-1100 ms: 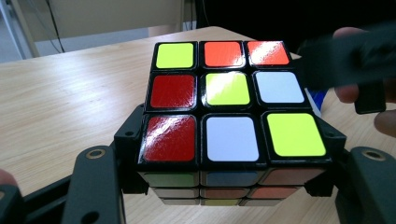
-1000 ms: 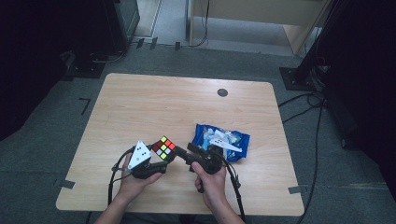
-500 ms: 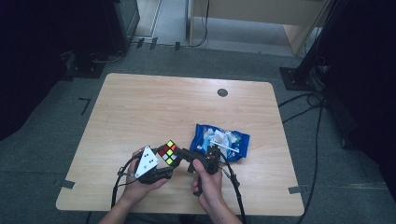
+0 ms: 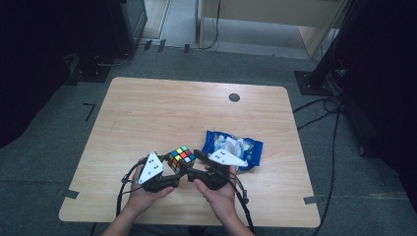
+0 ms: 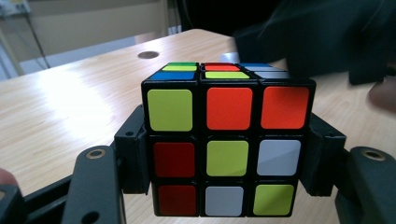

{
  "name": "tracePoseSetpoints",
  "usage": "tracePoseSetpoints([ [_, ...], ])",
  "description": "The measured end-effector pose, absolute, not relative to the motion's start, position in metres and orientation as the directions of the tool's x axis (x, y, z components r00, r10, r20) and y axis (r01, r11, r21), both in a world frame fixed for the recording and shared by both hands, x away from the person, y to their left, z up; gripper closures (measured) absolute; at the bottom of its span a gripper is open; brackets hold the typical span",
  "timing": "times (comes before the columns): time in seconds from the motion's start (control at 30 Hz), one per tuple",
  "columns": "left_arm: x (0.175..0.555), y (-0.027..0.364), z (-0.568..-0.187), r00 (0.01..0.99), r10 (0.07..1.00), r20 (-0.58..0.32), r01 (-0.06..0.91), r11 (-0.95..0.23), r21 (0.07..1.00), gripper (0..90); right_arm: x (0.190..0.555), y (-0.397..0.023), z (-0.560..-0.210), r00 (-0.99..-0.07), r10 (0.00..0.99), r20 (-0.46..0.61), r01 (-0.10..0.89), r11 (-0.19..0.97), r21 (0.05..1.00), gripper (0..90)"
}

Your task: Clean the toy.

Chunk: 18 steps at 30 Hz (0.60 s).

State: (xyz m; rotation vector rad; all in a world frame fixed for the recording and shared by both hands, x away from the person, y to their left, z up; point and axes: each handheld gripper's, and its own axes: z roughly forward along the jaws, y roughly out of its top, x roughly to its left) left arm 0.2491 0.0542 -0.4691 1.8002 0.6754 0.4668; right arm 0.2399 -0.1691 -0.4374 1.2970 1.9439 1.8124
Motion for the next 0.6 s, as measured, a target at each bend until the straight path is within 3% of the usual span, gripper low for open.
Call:
tracePoseSetpoints([
  [0.1, 0.253, 0.061, -0.469, 0.742, 0.67, -0.026, 0.235, -0.223, 0.946, 34.1, 0.246, -0.192, -0.43, -0.543, 0.736, 0.405, 0.436, -0.165, 0.885, 39.0],
  [0.2, 0.256, 0.065, -0.468, 0.735, 0.676, -0.044, 0.244, -0.204, 0.948, 34.1, 0.257, -0.218, -0.428, -0.412, 0.843, 0.345, 0.43, -0.154, 0.89, 45.8],
  [0.47, 0.255, 0.061, -0.47, 0.74, 0.671, -0.036, 0.247, -0.222, 0.943, 34.1, 0.285, -0.239, -0.473, -0.229, 0.97, 0.086, 0.527, 0.049, 0.848, 41.0],
  [0.6, 0.255, 0.062, -0.47, 0.74, 0.672, -0.037, 0.248, -0.221, 0.943, 34.1, 0.293, -0.244, -0.493, -0.219, 0.973, 0.074, 0.592, 0.072, 0.802, 60.1],
])
